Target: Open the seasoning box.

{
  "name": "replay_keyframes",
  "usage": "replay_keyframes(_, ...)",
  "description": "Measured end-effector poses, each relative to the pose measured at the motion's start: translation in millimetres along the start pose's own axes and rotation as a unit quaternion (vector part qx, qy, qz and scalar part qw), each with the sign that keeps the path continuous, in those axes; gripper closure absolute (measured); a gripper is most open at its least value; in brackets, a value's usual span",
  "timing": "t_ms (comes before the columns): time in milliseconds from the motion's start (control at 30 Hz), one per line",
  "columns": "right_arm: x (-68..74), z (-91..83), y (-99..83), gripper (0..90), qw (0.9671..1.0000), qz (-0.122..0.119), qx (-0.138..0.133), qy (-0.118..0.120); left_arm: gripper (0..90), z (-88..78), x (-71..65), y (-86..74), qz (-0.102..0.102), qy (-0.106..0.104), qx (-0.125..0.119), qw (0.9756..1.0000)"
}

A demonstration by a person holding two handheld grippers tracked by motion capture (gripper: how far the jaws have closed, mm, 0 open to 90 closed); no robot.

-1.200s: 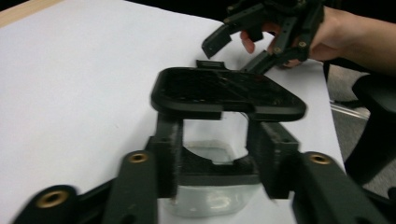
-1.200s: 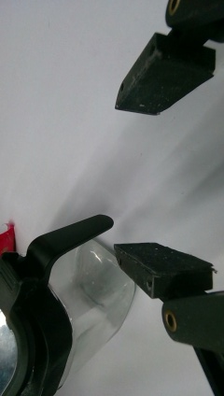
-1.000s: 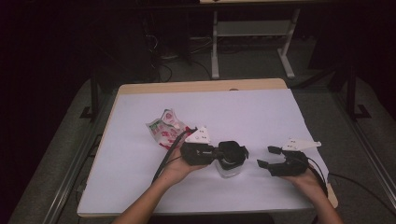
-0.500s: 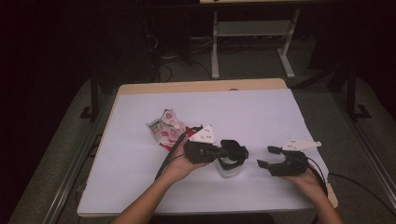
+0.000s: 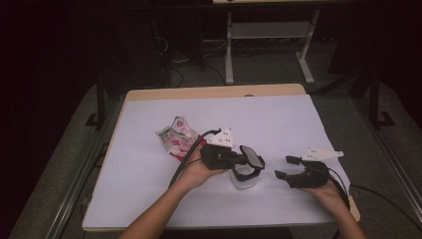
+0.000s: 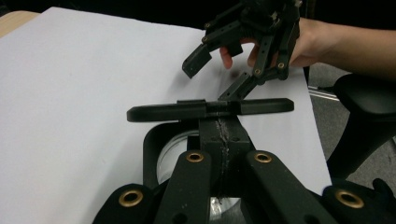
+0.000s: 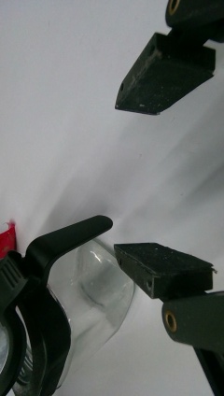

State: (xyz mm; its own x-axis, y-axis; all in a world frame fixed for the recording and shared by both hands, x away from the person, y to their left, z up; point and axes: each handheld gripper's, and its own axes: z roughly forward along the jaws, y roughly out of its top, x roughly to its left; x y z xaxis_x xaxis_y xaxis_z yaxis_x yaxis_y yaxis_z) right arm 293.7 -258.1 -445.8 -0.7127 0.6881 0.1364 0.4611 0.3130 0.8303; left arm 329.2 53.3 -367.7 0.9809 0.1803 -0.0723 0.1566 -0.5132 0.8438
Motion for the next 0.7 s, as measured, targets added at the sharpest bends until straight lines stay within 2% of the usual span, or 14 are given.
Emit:
replay_keyframes(100, 0.1, 0.9, -0.1, 24.9, 1.0, -0.003, -0.001, 0.0, 89.9, 1.6, 0.0, 3.0, -0.003, 0.0, -0.001, 1.0)
replay_keyframes(367, -0.2, -0.1, -0.3, 24.9, 1.0, 0.0, 0.001, 0.0, 89.9, 9.9, 0.6, 9.4, 0.002, -0.014, 0.007, 0.9999)
replay_keyframes(500, 0.5, 0.4, -0.5, 24.9, 1.0, 0.0, 0.001, 0.001, 89.9, 12.8, 1.7, 13.6, -0.003, -0.019, 0.008, 0.9998)
replay_keyframes(700, -0.2, 0.7, -0.8, 24.9, 1.0, -0.001, 0.002, 0.002, 89.9, 17.0, 3.6, 19.3, 0.002, -0.018, 0.009, 0.9998)
